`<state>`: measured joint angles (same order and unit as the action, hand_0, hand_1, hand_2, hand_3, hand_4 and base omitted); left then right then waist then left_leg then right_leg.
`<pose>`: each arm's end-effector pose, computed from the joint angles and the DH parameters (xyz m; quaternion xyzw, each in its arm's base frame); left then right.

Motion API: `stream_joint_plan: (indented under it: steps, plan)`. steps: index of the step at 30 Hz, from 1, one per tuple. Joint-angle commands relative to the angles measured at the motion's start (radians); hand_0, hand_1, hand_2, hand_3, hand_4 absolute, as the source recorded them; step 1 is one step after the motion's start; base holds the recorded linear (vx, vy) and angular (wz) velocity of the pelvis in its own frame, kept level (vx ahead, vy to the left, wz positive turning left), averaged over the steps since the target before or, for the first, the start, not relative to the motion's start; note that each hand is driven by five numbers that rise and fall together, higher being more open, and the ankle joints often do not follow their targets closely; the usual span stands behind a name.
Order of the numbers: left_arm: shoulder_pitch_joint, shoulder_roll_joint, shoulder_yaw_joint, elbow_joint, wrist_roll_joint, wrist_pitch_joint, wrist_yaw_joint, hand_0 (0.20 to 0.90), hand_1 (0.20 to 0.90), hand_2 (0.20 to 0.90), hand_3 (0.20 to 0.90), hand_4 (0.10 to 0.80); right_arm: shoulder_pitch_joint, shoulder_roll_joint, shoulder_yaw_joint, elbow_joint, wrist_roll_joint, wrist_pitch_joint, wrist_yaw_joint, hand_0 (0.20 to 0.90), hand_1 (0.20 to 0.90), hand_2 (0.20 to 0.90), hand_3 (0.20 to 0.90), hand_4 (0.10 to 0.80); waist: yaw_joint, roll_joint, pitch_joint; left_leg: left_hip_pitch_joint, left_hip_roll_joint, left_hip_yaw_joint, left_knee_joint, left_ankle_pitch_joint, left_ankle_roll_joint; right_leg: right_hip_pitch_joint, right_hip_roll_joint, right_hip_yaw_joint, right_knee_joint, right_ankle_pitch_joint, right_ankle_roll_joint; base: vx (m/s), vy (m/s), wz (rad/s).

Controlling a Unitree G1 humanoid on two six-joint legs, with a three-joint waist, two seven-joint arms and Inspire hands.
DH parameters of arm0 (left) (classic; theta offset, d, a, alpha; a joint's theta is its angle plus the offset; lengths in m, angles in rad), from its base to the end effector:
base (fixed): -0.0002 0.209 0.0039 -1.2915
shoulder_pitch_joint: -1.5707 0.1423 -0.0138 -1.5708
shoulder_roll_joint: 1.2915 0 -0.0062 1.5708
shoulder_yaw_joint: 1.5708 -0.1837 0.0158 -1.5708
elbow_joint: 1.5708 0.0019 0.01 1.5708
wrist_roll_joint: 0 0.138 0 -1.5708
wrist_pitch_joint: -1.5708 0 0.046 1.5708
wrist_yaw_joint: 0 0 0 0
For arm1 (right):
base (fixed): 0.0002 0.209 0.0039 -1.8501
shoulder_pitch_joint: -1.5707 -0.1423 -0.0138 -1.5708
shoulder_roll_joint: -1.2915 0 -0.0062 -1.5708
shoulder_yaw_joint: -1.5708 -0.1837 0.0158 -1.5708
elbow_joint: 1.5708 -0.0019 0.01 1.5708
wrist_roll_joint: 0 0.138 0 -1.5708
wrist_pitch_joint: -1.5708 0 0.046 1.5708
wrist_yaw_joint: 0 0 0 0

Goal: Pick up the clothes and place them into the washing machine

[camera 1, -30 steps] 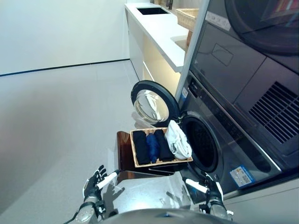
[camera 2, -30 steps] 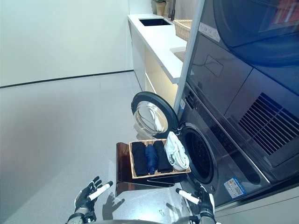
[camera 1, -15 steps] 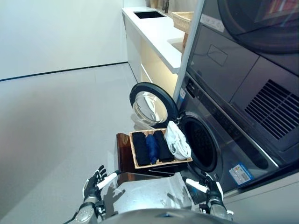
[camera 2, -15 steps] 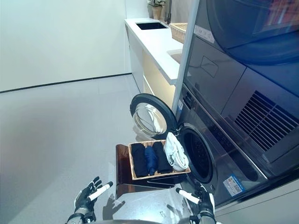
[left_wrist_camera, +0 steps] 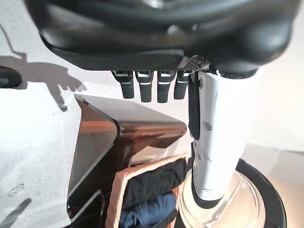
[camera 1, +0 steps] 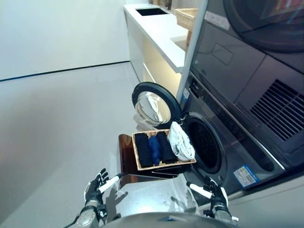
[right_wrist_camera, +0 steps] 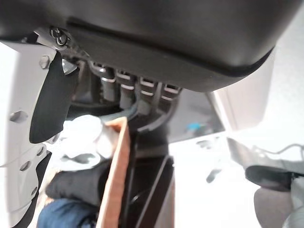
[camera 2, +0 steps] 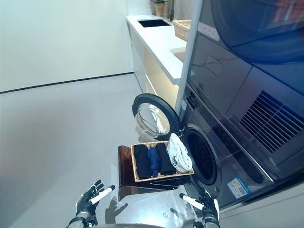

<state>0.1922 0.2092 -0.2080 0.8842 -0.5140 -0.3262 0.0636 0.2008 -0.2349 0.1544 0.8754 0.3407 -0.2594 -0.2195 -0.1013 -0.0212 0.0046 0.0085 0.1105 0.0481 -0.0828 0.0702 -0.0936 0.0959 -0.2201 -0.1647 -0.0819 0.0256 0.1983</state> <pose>0.0697 0.2007 -0.1012 -0.0694 0.3670 0.1385 0.9172 0.0671 -0.2129 -0.1002 -0.0321 0.3934 -0.1809 0.9008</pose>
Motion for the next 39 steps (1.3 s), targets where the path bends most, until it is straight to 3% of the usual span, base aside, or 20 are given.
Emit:
stream_joint_plan:
  steps: [1,4,6,10,16,20,21,22,25,26,28,33,37,39]
  plan:
    - [-0.075,0.04,0.032,-0.048,0.019,-0.056,-0.008,0.9,0.9,0.9,0.9,0.8,-0.09,-0.039,-0.028,-0.079,-0.025,-0.055,-0.013,0.9,0.9,0.9,0.9,0.8,0.021,-0.02,0.041,0.05,-0.05,0.016,0.042,-0.106,0.036,-0.099,-0.006,0.003,0.094,0.054,-0.015,-0.015,0.021,-0.04]
    - [-0.067,0.038,0.04,-0.047,0.008,-0.063,-0.012,0.9,0.9,0.9,0.9,0.8,-0.099,-0.044,-0.028,-0.081,-0.023,-0.058,-0.007,0.9,0.9,0.9,0.9,0.8,0.046,-0.024,0.05,-0.008,-0.106,-0.09,0.104,-0.137,0.044,-0.134,-0.02,0.053,0.092,0.079,-0.014,-0.057,0.06,-0.2]
    - [-0.069,0.039,0.033,-0.067,0.002,-0.061,-0.025,0.9,0.9,0.9,0.9,0.8,-0.103,-0.048,-0.038,-0.09,-0.021,-0.057,-0.01,0.9,0.9,0.9,0.9,0.8,0.031,-0.024,0.05,-0.037,-0.104,-0.049,0.109,-0.135,0.047,-0.151,-0.042,0.052,0.091,0.103,-0.003,-0.058,0.115,-0.4]
    - [-0.071,0.047,0.03,-0.059,0.022,-0.066,-0.025,0.9,0.9,0.9,0.9,0.8,-0.115,-0.039,-0.044,-0.088,-0.018,-0.053,-0.013,0.9,0.9,0.9,0.9,0.8,0.025,-0.016,0.05,-0.013,-0.138,-0.016,0.078,-0.142,0.075,-0.164,-0.085,0.059,0.11,0.128,0.016,0.026,0.146,-0.03]
    - [-0.079,0.06,0.04,-0.069,0.037,-0.067,-0.011,0.9,0.9,0.9,0.9,0.8,-0.123,-0.03,-0.038,-0.089,-0.012,-0.05,-0.01,0.9,0.9,0.9,0.9,0.8,0.025,-0.015,0.06,-0.008,-0.155,0.0,0.092,-0.163,0.089,-0.179,-0.106,0.08,0.143,0.132,0.017,0.024,0.102,-0.07]
    - [-0.092,0.067,0.049,-0.05,0.053,-0.055,-0.002,0.9,0.9,0.9,0.9,0.8,-0.13,-0.03,-0.027,-0.101,-0.01,-0.05,-0.006,0.9,0.9,0.9,0.9,0.8,0.019,-0.003,0.093,0.042,-0.187,0.005,0.125,-0.211,0.14,-0.253,-0.116,0.119,0.351,0.155,-0.017,0.062,0.155,-0.19]
    - [-0.098,0.068,0.051,-0.047,0.051,-0.051,-0.003,0.9,0.9,0.9,0.9,0.8,-0.131,-0.029,-0.022,-0.102,-0.009,-0.051,-0.003,0.9,0.9,0.9,0.9,0.8,0.015,0.004,0.109,0.057,-0.188,0.003,0.138,-0.222,0.153,-0.282,-0.107,0.12,0.418,0.16,-0.036,0.056,0.103,-0.2]
    - [-0.099,0.068,0.051,-0.047,0.051,-0.051,-0.003,0.9,0.9,0.9,0.9,0.8,-0.131,-0.029,-0.022,-0.101,-0.009,-0.051,-0.003,0.9,0.9,0.9,0.9,0.8,0.016,0.003,0.11,0.057,-0.188,0.004,0.139,-0.223,0.152,-0.283,-0.107,0.121,0.421,0.158,-0.036,0.058,0.065,-0.12]
    - [-0.109,0.066,0.058,-0.043,0.048,-0.052,0.001,0.9,0.9,0.9,0.9,0.8,-0.13,-0.027,-0.027,-0.096,-0.006,-0.053,0.0,0.9,0.9,0.9,0.9,0.8,0.002,0.004,0.118,0.084,-0.178,-0.004,0.142,-0.245,0.145,-0.311,-0.093,0.079,0.361,0.122,-0.04,0.15,-0.05,-0.06]
    - [-0.117,0.065,0.062,-0.034,0.043,-0.055,0.009,0.9,0.9,0.9,0.9,0.8,-0.136,-0.028,-0.029,-0.089,-0.002,-0.053,-0.002,0.9,0.9,0.9,0.9,0.8,-0.01,-0.005,0.115,0.11,-0.174,-0.016,0.128,-0.258,0.127,-0.333,-0.094,0.06,0.242,0.131,-0.028,0.197,-0.1,-0.18]
    - [-0.12,0.063,0.063,-0.025,0.04,-0.058,0.014,0.9,0.9,0.9,0.9,0.8,-0.138,-0.026,-0.031,-0.086,0.0,-0.054,-0.002,0.9,0.9,0.9,0.9,0.8,-0.02,-0.007,0.119,0.131,-0.165,-0.027,0.126,-0.273,0.114,-0.342,-0.093,0.052,0.174,0.163,-0.017,0.203,-0.116,-0.13]
    - [-0.102,0.059,0.063,-0.029,0.011,-0.058,0.018,0.9,0.9,0.9,0.9,0.8,-0.138,-0.023,-0.023,-0.096,-0.009,-0.04,-0.006,0.9,0.9,0.9,0.9,0.8,-0.041,-0.016,0.111,0.216,-0.116,-0.068,0.069,-0.291,0.078,-0.397,-0.07,0.125,0.091,0.261,0.015,0.246,-0.137,0.38]
    - [-0.091,0.044,0.063,0.003,-0.014,-0.057,0.017,0.9,0.9,0.9,0.9,0.8,-0.13,-0.023,-0.017,-0.074,-0.011,-0.039,0.002,0.9,0.9,0.9,0.9,0.8,-0.043,-0.024,0.081,0.243,-0.061,-0.091,0.055,-0.295,0.048,-0.377,-0.029,0.113,0.097,0.232,0.001,0.204,-0.198,0.44]
    - [-0.099,0.031,0.058,0.021,-0.037,-0.057,0.014,0.9,0.9,0.9,0.9,0.8,-0.149,-0.039,-0.017,-0.051,-0.012,-0.04,-0.005,0.9,0.9,0.9,0.9,0.8,-0.04,-0.013,0.071,0.217,-0.017,-0.11,0.086,-0.262,0.023,-0.376,-0.005,0.09,0.123,0.203,-0.012,0.141,-0.208,0.1]
